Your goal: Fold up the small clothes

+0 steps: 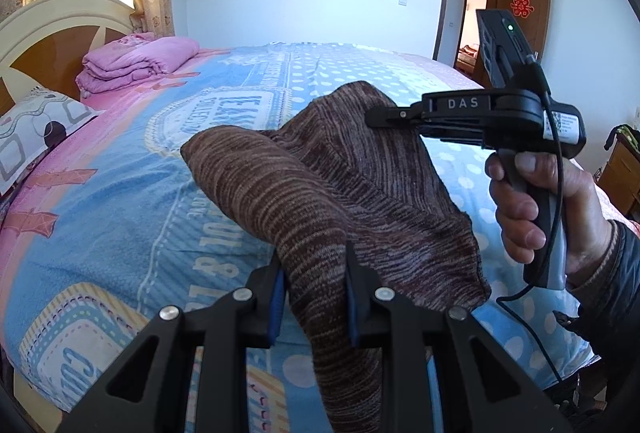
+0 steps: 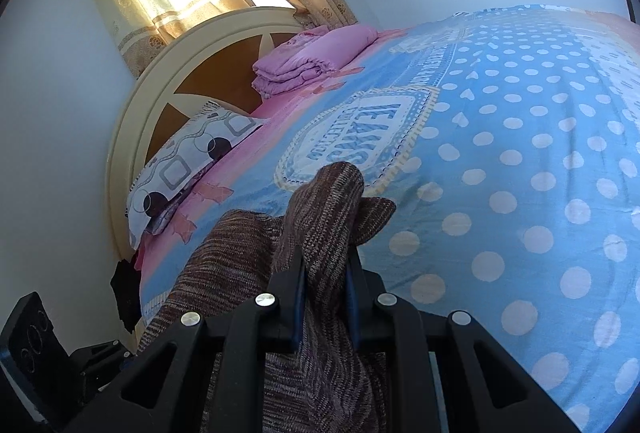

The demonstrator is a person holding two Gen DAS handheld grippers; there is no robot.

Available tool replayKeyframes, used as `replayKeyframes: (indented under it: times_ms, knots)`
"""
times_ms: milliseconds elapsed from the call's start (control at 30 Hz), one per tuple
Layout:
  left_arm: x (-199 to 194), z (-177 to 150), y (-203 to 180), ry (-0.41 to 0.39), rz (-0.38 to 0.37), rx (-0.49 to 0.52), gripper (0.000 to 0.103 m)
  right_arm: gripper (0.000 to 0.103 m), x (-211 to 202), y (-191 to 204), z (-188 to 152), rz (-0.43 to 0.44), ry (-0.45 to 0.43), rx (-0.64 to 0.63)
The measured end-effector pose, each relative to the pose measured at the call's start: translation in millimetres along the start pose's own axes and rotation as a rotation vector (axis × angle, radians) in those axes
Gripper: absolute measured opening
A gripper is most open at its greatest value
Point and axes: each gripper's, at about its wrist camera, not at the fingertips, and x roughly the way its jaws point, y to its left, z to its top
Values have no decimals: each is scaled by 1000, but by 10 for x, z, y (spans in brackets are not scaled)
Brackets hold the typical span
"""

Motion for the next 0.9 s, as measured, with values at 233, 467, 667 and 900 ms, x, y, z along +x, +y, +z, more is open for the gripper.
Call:
replayKeyframes:
  times_ms: [233,467,667,900]
  knots:
    - [21,-90,117,10,14,-32,26,17,262,139,10,-4,41,-28]
    - [29,-137,203,17,33,-44,25,17,518,279,-5,-4,83,-61]
    - [43,-211,252,24,47,-51,25,17,689,367,-44,-12,109,-83]
    - [58,-342,237,36,68,-47,25,17,791,375,-34,-27,125,-90]
